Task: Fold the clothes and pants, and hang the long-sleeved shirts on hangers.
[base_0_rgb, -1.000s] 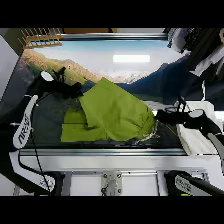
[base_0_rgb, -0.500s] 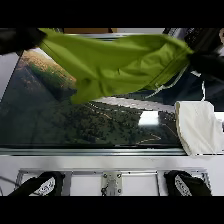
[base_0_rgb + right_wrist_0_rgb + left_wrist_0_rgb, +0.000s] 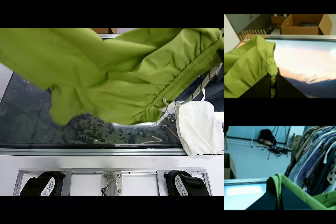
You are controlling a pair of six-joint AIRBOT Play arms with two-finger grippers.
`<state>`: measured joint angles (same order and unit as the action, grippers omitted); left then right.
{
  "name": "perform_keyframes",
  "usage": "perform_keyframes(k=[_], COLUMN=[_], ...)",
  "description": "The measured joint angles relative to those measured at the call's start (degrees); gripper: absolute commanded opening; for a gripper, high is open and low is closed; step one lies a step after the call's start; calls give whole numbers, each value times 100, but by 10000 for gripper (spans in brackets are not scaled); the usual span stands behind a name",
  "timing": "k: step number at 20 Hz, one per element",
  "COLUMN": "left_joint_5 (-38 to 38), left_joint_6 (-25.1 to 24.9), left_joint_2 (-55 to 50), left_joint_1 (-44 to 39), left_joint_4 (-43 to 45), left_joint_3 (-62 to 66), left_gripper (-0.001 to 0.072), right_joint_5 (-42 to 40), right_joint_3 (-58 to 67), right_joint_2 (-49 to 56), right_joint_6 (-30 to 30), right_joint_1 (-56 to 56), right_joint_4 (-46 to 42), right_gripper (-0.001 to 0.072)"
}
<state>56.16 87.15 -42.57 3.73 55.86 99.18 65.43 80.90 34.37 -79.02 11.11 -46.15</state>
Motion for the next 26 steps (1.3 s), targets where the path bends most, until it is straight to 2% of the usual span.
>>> perform_keyframes(k=[2, 5, 9, 12, 15, 16, 17, 18, 19, 23, 26], left_joint_5=[-199, -339, -708, -868, -935, -935, -927, -828, -656, 264, 721], left_joint_6=[2, 4, 17, -26, -68, -68, -68, -63, 17, 181, 236], left_joint_2=[61, -378, -1921, -3418, -4754, -5069, -5340, -5593, -5783, -5880, -5322], left_joint_1=[0, -42, -428, -780, -999, -1021, -1021, -999, -957, -610, -302], left_joint_4=[-2, 2, 2, -2, -9, -9, -15, -22, -22, -15, 7], left_joint_3=[-398, -929, -1147, -557, 363, 629, 874, 1113, 1298, 1244, 4], left_gripper=[5, 5, 5, 5, 6, 175, 635, 693, 608, 610, 609], right_joint_5=[437, 1029, 1377, 1200, 411, 76, -317, -640, -909, -1285, -892], right_joint_3=[7, -22, -151, -186, -195, -195, -197, -197, -197, -192, -280], right_joint_2=[50, 391, 1357, 2354, 3261, 3477, 3670, 3792, 3875, 3827, 3447], right_joint_6=[-505, -1187, -1582, -1663, -1665, -1665, -1683, -1681, -1681, -1521, -1237], right_joint_1=[-4, -11, -153, -494, -745, -782, -809, -817, -815, -697, -627], right_joint_4=[-236, -809, -1349, -1696, -1884, -1923, -1947, -1967, -1976, -2017, -2063], right_gripper=[34, 34, 34, 34, 38, 103, 333, 557, 589, 586, 585])
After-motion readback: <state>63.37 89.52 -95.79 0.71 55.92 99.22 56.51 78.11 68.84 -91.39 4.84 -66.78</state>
